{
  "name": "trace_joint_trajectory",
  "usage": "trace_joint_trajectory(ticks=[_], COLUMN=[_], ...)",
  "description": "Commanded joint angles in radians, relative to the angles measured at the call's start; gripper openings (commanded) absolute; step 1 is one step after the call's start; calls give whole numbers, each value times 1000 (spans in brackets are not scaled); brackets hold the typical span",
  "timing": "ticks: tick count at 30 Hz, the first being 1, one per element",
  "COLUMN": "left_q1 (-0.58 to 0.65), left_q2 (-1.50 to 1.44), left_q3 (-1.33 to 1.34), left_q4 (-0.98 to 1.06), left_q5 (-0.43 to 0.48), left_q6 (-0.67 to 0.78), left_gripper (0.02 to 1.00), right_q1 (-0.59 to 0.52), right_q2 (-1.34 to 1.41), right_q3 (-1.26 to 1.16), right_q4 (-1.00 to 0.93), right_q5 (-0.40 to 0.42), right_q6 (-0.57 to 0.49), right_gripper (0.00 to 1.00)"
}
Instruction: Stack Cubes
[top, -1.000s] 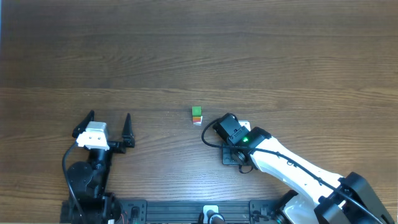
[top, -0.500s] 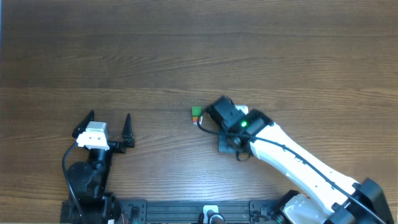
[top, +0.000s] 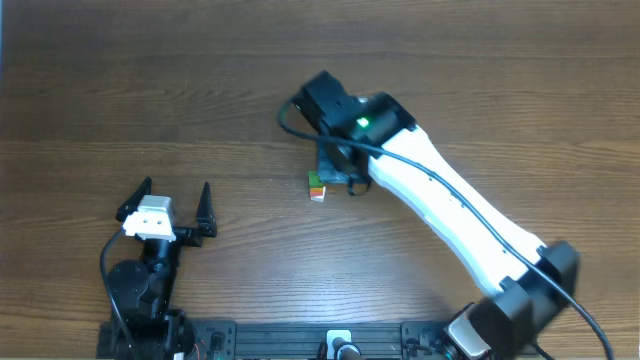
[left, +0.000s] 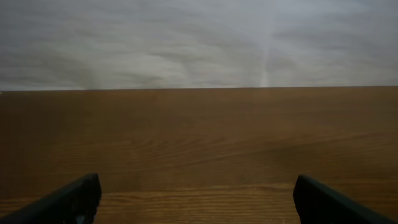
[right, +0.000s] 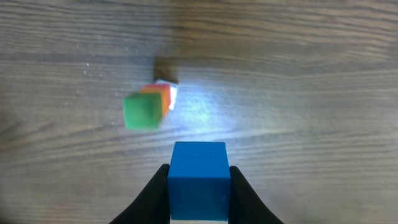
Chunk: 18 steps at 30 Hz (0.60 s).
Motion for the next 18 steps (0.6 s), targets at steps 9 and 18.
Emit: trace_joint_trajectory(ticks=[9,18], left_q1=[3,3], left_q2=[-8,-8], left_q3=[-4,-4], left_q4=[-3,-3], left_q5=[-4,-4], left_q6=[14,14], left_gripper=[1000,1000], right_q1=[44,61], right_q2=[133,150], right_q3=[51,51], right_q4=[80,91], right_q5=[-51,-50], right_q6=[-9,-9], right_gripper=[12,9])
